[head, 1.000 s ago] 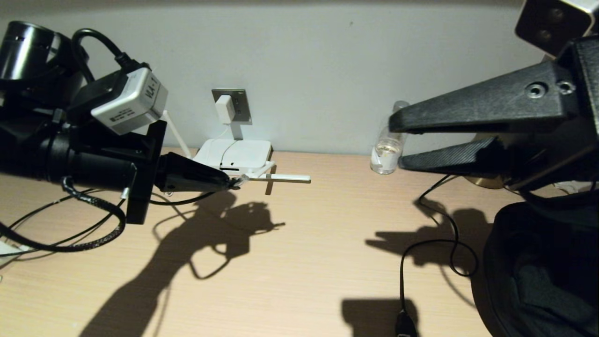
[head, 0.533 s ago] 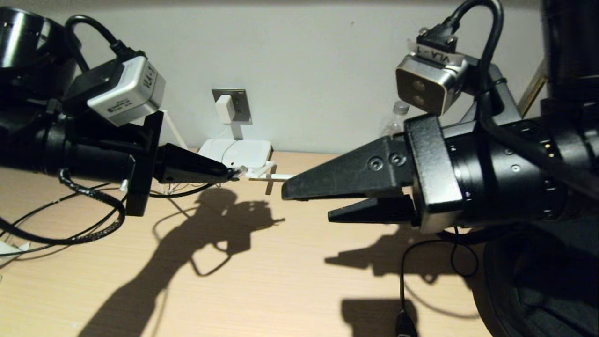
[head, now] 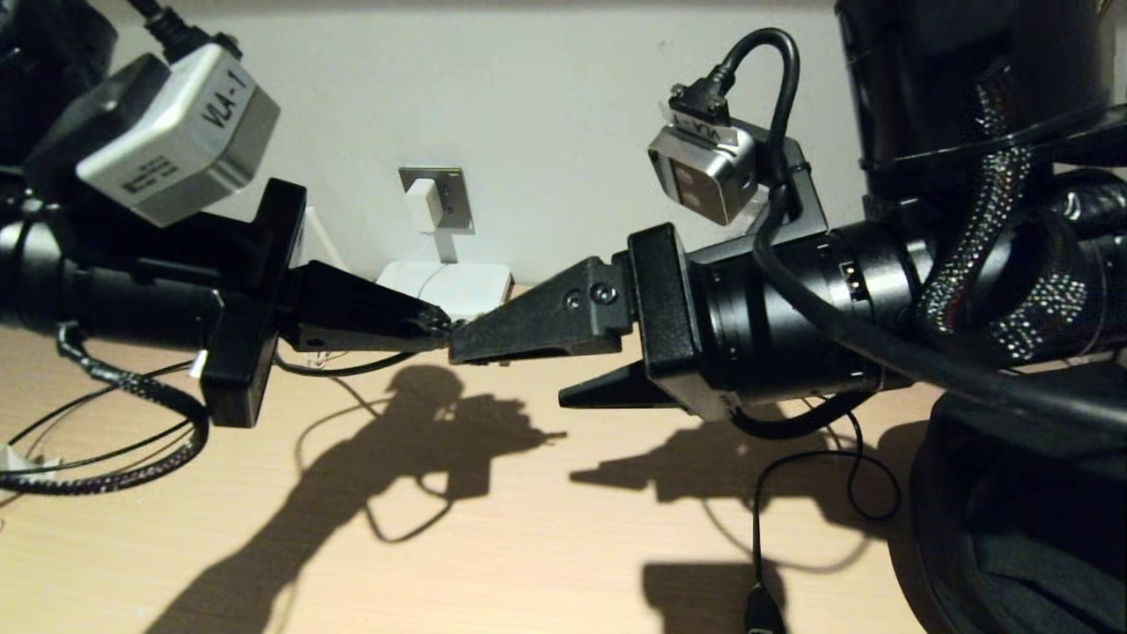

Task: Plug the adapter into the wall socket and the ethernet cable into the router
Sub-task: Hand it to the other hand

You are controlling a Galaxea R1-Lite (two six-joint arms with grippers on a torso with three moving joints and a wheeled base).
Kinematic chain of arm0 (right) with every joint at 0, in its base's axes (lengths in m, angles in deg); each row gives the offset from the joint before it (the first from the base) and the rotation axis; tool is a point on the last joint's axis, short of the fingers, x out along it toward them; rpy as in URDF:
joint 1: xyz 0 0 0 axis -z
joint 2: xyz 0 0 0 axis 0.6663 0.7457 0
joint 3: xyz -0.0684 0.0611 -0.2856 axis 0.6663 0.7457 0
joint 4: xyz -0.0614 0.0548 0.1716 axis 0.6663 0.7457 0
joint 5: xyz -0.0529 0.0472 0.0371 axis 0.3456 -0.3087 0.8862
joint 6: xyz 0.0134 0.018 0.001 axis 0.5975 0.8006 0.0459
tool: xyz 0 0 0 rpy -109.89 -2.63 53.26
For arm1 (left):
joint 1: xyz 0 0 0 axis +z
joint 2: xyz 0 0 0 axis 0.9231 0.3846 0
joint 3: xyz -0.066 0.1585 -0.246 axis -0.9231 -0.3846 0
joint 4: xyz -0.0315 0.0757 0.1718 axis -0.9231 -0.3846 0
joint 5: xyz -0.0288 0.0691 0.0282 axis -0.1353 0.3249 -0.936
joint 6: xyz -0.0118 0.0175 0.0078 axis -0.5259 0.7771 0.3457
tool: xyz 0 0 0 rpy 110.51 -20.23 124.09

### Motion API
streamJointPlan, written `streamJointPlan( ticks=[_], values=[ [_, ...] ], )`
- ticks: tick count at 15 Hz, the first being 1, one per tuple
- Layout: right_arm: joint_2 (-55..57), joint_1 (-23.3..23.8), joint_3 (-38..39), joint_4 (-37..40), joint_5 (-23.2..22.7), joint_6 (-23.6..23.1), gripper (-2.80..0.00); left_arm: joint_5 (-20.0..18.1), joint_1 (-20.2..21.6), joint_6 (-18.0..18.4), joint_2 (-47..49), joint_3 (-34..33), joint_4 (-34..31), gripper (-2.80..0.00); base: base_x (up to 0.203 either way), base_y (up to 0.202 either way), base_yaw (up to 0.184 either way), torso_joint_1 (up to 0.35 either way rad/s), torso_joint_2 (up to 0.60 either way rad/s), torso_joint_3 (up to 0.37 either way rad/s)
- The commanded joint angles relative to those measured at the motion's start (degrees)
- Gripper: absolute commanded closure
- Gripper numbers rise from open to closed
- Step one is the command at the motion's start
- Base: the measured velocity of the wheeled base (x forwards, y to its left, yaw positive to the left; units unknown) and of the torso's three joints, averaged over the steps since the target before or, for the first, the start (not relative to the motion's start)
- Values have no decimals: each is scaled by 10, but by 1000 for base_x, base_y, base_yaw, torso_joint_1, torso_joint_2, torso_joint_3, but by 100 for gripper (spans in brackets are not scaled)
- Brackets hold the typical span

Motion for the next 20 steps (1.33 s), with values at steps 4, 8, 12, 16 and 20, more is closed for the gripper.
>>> streamJointPlan(
  ticks=[4,8,12,16,20],
  values=[
    [28,0,-22,-3,0,0,-280,-3,-27,3,-23,-8,-5,0,0,0,0,0,0,0],
    [39,0,-39,-3,14,0,-280,-2,-48,3,-28,-12,-3,0,0,0,0,0,0,0],
    [45,0,-49,-3,24,2,-280,-2,-52,4,-30,-26,-1,0,0,0,0,0,0,0],
    [45,0,-50,-3,24,3,-280,-1,-53,4,-23,-25,1,0,0,0,0,0,0,0],
    [43,0,-49,-3,24,3,-280,1,-53,4,-20,-26,1,0,0,0,0,0,0,0]
  ],
)
